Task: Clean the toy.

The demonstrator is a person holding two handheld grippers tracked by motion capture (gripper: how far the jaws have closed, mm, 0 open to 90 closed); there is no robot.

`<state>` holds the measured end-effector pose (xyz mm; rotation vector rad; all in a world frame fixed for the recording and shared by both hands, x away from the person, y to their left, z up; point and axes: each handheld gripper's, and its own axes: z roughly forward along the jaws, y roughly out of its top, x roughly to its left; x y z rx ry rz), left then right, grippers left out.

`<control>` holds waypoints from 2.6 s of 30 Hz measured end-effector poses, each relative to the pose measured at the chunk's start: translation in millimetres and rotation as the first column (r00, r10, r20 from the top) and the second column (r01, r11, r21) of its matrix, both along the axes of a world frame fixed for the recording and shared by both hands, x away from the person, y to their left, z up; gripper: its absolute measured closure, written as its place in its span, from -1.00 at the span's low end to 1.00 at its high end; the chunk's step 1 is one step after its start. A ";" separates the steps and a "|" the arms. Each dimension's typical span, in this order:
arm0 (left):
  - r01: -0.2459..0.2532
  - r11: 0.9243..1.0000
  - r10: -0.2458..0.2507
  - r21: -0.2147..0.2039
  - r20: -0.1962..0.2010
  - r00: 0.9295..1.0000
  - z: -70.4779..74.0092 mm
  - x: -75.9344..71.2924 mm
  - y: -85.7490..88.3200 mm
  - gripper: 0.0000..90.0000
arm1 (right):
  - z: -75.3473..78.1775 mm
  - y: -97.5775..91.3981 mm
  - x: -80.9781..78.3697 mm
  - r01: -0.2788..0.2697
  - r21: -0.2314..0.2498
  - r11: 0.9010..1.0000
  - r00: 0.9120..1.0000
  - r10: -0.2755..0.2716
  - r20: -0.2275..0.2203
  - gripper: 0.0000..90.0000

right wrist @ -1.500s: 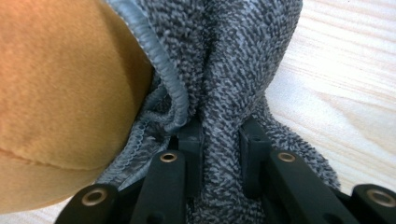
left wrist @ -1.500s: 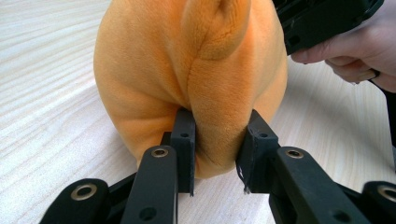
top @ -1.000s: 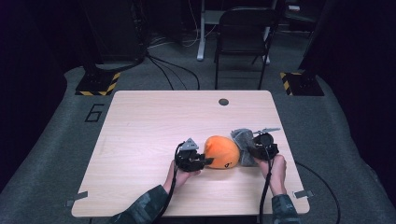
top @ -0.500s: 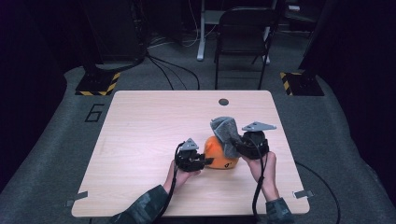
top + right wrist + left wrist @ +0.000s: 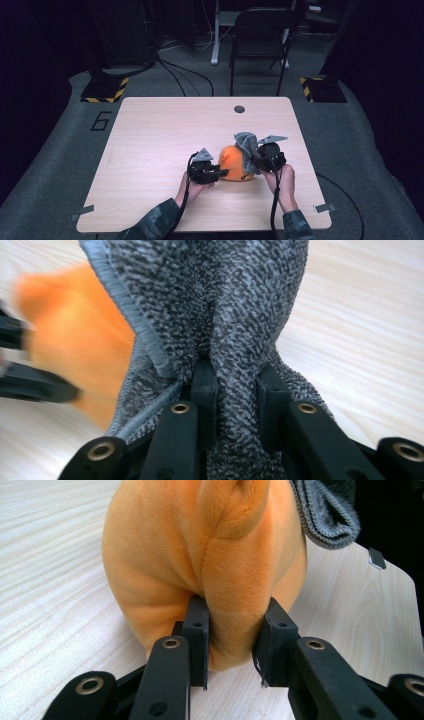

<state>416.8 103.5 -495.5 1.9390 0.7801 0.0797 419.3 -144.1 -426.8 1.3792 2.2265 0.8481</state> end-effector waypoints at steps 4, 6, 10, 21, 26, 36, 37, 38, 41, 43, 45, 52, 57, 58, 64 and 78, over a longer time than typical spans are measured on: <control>0.000 1.000 0.000 0.001 0.002 1.000 0.0 -0.1 -0.3 0.56 | -14.2 -15.6 8.5 0.039 0.009 0.999 0.998 -0.038 -0.053 0.67; 0.000 1.000 0.000 0.002 -0.002 1.000 0.1 -0.4 -0.2 0.56 | -28.3 -24.4 14.2 0.084 0.017 0.996 0.990 -0.082 -0.115 0.67; 0.000 1.000 0.000 -0.003 -0.002 1.000 0.0 0.6 0.8 0.56 | -60.2 -32.3 23.9 0.097 -0.045 0.994 0.972 -0.104 -0.212 0.67; -0.008 1.000 0.008 -0.008 -0.001 1.000 -0.3 0.9 1.2 0.56 | -4.2 -34.4 7.4 0.108 0.004 0.994 0.993 -0.108 -0.038 0.67; -0.009 1.000 0.009 -0.008 -0.001 1.000 -0.4 1.0 1.2 0.55 | 31.1 -19.4 -10.4 0.037 0.079 0.996 0.997 -0.042 0.060 0.68; -0.014 1.000 0.014 -0.008 -0.004 1.000 -1.4 2.5 2.0 0.51 | 11.7 14.1 -8.8 -0.015 -0.014 1.000 0.999 0.016 0.030 0.69; -0.014 1.000 0.014 -0.010 -0.005 1.000 -1.6 2.6 1.9 0.50 | 9.7 14.3 -7.9 -0.010 -0.013 1.000 0.999 0.011 0.030 0.70; -0.013 1.000 0.013 -0.009 -0.003 1.000 -1.8 2.8 2.1 0.49 | 8.0 13.7 -7.0 -0.017 -0.016 1.000 0.999 0.018 0.036 0.70; -0.011 1.000 0.011 -0.001 0.000 1.000 -1.4 2.9 2.3 0.40 | 4.0 13.8 -6.4 -0.010 -0.029 1.000 1.000 0.011 0.029 0.71; -0.010 1.000 0.010 0.000 0.016 1.000 -1.0 2.8 3.7 0.24 | 1.8 13.8 -5.7 -0.011 -0.038 0.999 0.999 0.013 0.030 0.71; 0.010 1.000 -0.012 0.030 0.068 0.998 -0.3 2.0 6.0 0.07 | 0.9 14.0 -5.7 -0.004 -0.038 0.999 1.000 0.005 0.027 0.71; 0.033 0.992 -0.061 0.125 0.226 0.972 -5.8 0.9 11.9 -0.42 | -0.6 11.7 -3.6 -0.003 -0.038 0.999 1.000 0.004 0.030 0.71; 0.049 0.981 -0.096 0.185 0.255 0.962 -14.0 4.0 10.5 -0.57 | -0.8 10.4 -2.8 -0.006 -0.029 1.000 1.000 0.007 0.027 0.71; 0.058 0.979 -0.109 0.195 0.262 0.959 -15.1 3.9 9.9 -0.60 | -1.2 10.0 -2.3 -0.004 -0.030 1.000 1.000 0.005 0.027 0.71; 0.056 0.972 -0.131 0.230 0.326 0.936 -19.8 2.7 4.0 -0.70 | -2.0 8.1 -0.5 0.002 -0.019 1.000 1.000 -0.002 0.020 0.71; 0.086 0.958 -0.177 0.273 0.328 0.928 -27.7 3.4 -2.8 -0.66 | -2.1 7.2 0.1 -0.001 -0.017 1.000 1.000 0.001 0.018 0.71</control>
